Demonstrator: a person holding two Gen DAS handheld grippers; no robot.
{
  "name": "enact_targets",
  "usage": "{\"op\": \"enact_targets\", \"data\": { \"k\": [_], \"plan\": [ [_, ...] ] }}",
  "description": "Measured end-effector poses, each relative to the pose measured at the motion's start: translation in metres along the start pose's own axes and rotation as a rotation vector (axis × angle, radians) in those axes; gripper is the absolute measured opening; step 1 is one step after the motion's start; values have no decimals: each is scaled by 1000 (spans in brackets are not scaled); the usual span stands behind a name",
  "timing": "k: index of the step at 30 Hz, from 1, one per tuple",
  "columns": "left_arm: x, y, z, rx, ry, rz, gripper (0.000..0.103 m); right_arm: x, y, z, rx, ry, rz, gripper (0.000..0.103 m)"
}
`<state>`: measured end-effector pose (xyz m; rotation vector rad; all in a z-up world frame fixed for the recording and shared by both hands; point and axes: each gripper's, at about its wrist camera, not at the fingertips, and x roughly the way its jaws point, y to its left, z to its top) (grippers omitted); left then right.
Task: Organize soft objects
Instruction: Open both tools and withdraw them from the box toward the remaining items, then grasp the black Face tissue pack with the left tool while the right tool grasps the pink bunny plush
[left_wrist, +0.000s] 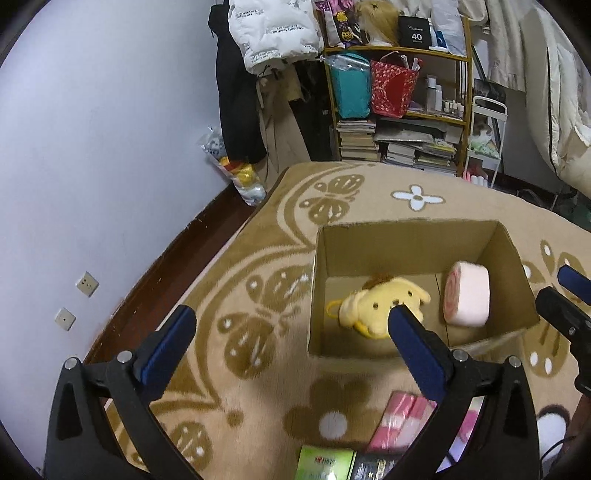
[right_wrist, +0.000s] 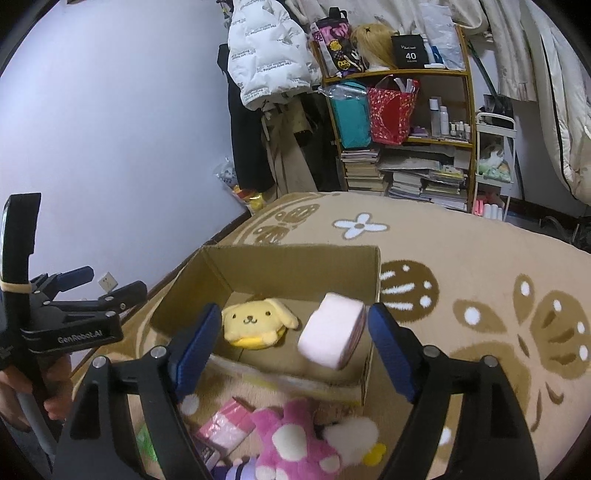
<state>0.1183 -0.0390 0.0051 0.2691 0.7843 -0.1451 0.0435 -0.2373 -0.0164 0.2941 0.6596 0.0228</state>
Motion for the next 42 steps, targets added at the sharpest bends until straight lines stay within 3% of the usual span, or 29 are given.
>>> {"op": "enact_targets", "data": {
  "k": [9, 13, 24, 29, 33, 42],
  "plan": [
    [-13, 2, -23, 11, 43, -17, 103, -12, 8, -25, -3, 63, -9, 85],
    [-16, 5, -34, -29, 102, -72, 103, -13, 8, -39, -7, 85, 2, 85],
    [-10, 7, -76, 14, 192, -33, 103, -3, 13, -57, -6, 160, 29, 85],
    [4, 7, -93, 32, 263, -44, 103, 6, 14, -67, -10, 209, 42, 73],
    [17, 6, -102, 39, 324, -58, 103, 15, 15, -75, -21, 247, 42, 68],
    [17, -4, -105, 72, 329, -88, 102, 31, 20, -87, -49, 310, 43, 67]
  ]
}}
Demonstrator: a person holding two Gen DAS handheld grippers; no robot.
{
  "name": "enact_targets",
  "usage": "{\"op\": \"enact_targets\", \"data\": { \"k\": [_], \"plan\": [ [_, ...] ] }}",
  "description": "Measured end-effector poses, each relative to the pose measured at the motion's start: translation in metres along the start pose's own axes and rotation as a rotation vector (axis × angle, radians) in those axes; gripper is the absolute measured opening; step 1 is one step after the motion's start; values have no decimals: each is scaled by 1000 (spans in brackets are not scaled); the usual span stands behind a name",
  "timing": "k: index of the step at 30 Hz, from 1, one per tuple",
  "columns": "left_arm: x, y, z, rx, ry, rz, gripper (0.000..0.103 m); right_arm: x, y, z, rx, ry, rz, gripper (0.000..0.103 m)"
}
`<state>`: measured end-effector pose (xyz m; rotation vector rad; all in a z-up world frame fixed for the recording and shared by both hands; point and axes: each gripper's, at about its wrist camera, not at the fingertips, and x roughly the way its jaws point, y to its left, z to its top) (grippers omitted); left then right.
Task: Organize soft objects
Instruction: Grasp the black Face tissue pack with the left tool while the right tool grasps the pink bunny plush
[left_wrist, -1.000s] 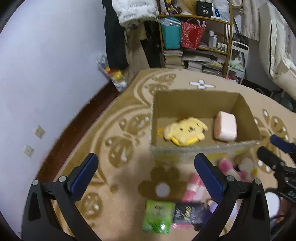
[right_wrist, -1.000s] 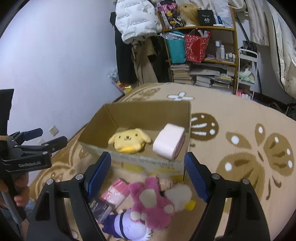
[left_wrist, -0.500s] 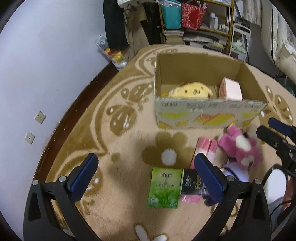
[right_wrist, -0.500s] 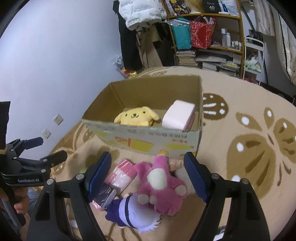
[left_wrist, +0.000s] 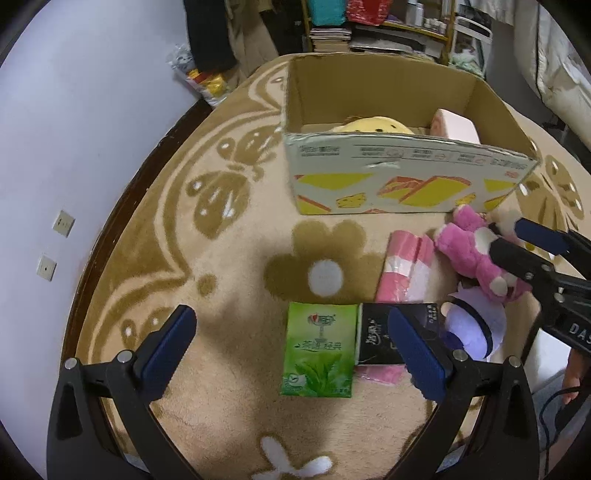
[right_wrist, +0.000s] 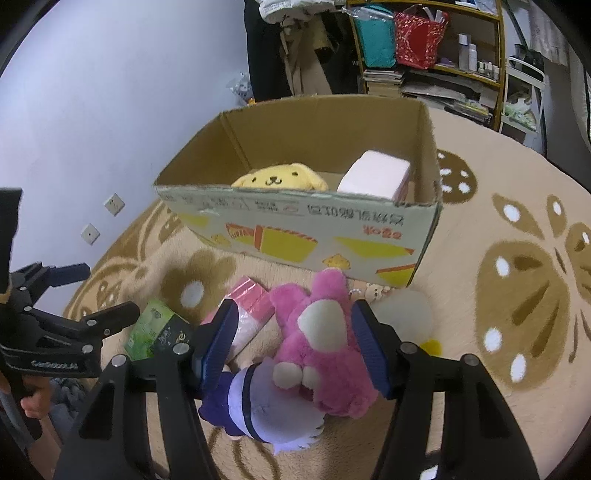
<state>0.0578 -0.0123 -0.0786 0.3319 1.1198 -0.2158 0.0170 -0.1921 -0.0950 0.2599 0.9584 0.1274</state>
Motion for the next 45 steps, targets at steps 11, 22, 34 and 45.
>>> {"op": "enact_targets", "data": {
  "k": [11, 22, 34, 45],
  "plan": [
    [14, -17, -1, 48, 55, -65, 102, 19, 4, -3, -38, 54, -1, 47],
    [28, -39, -6, 106, 114, -143, 102, 25, -2, -4, -31, 82, -24, 48],
    [40, -56, -11, 148, 154, -170, 79, 38, -8, -7, -17, 118, -63, 57],
    [43, -68, -14, 183, 150, -141, 75, 50, -9, -10, -23, 141, -72, 66]
  ]
}}
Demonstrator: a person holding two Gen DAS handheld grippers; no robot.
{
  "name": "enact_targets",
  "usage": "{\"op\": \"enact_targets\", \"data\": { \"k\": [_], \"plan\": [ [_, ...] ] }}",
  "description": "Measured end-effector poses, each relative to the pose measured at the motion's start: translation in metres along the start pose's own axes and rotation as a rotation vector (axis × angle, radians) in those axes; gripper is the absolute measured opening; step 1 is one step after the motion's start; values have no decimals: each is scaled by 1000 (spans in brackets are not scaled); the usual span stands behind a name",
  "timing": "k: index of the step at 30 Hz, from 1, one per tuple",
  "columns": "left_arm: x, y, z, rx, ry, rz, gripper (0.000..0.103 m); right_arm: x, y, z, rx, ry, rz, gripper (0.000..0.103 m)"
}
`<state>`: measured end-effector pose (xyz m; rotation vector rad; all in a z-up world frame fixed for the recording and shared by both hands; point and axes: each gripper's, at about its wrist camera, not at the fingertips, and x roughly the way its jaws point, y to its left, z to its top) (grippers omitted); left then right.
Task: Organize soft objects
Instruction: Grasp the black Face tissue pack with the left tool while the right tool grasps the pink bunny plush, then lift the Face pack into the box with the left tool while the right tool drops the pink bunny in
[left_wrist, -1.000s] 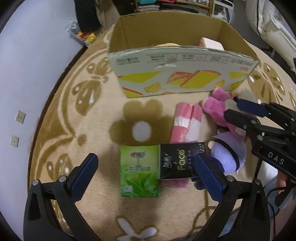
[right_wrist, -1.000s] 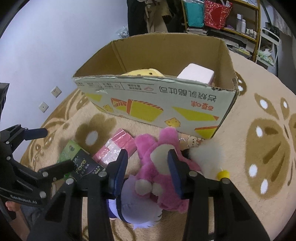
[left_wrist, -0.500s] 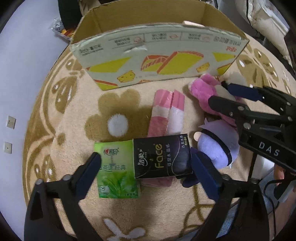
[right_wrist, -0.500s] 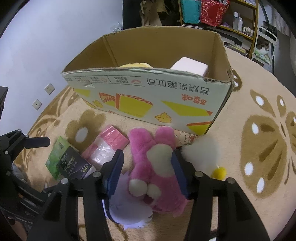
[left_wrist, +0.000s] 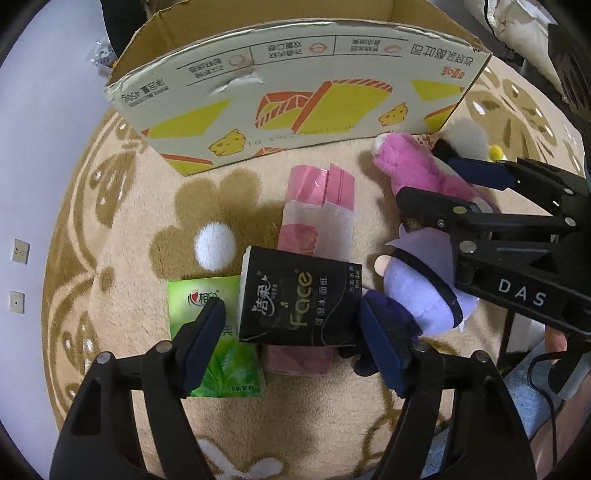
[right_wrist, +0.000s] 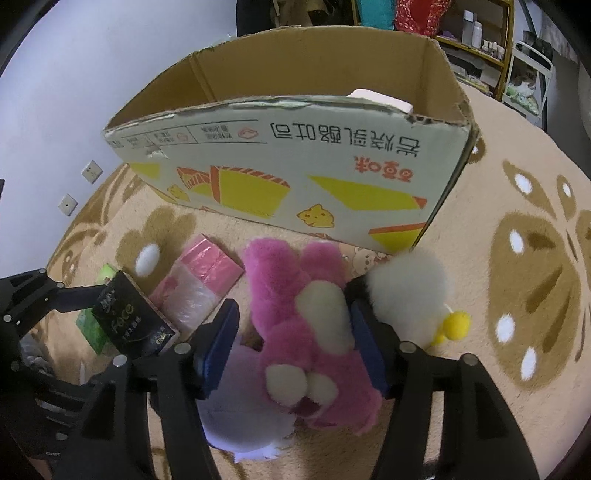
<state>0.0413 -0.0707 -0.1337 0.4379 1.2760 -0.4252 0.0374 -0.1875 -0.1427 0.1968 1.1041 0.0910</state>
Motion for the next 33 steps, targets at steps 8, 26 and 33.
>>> {"op": "enact_targets", "data": {
  "k": [8, 26, 33],
  "plan": [
    [3, 0, 1, -8, -13, -2, 71, 7, 5, -1, -23, 17, -51, 56],
    [-28, 49, 7, -199, -125, -15, 59, -36, 8, 5, -24, -109, 2, 47],
    [-58, 66, 8, -274, -236, 22, 59, -53, 13, 6, -18, -169, 26, 47]
  ]
}}
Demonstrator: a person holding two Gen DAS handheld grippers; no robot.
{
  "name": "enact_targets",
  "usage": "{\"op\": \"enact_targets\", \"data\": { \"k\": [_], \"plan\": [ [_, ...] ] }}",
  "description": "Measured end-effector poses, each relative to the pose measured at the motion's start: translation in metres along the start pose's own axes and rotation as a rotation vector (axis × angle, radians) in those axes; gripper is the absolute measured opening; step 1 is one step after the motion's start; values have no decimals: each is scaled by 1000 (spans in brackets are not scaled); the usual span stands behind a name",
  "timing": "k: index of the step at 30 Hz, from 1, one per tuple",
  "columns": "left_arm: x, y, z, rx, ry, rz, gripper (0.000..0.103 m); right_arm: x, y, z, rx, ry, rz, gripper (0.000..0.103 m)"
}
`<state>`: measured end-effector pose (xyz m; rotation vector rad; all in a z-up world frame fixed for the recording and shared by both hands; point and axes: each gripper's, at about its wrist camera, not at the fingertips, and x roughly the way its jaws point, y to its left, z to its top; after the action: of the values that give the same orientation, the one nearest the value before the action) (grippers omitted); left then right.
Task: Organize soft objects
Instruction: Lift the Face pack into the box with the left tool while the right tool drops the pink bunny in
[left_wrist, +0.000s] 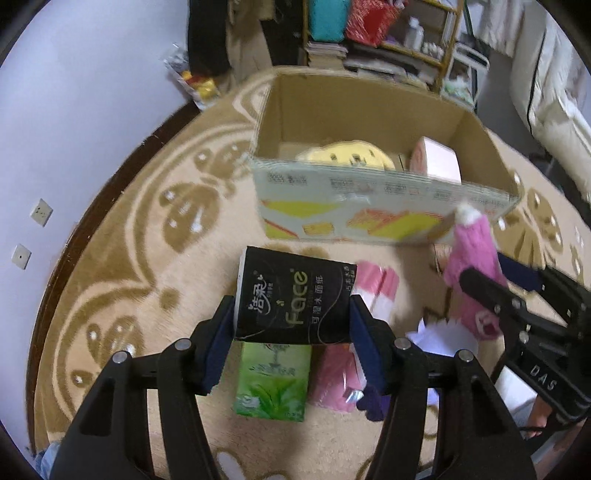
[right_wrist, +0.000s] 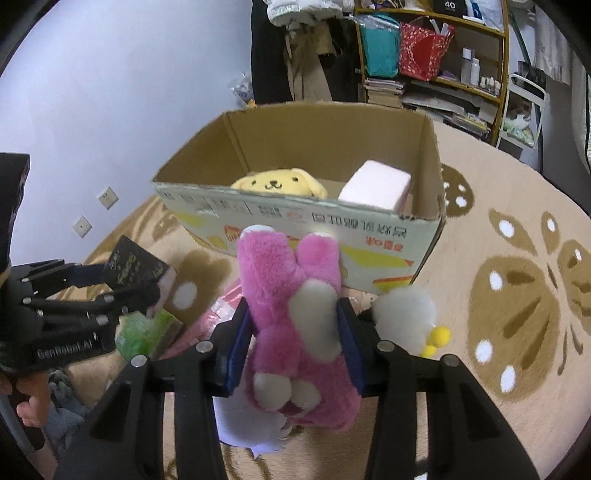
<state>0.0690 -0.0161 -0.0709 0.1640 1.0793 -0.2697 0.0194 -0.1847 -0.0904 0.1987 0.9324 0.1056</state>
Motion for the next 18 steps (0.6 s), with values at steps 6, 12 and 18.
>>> {"op": "enact_targets", "data": {
  "k": [6, 12, 18],
  "plan": [
    [-22, 10, 10, -38, -78, 23, 59, -12, -1, 3, 17, -42, 14, 47],
    [-44, 13, 19, -41, -163, 39, 59, -18, -6, 7, 54, -77, 36, 47],
    [-57, 13, 25, -44, -203, 36, 59, -31, -5, 7, 74, -110, 60, 47]
  ]
}}
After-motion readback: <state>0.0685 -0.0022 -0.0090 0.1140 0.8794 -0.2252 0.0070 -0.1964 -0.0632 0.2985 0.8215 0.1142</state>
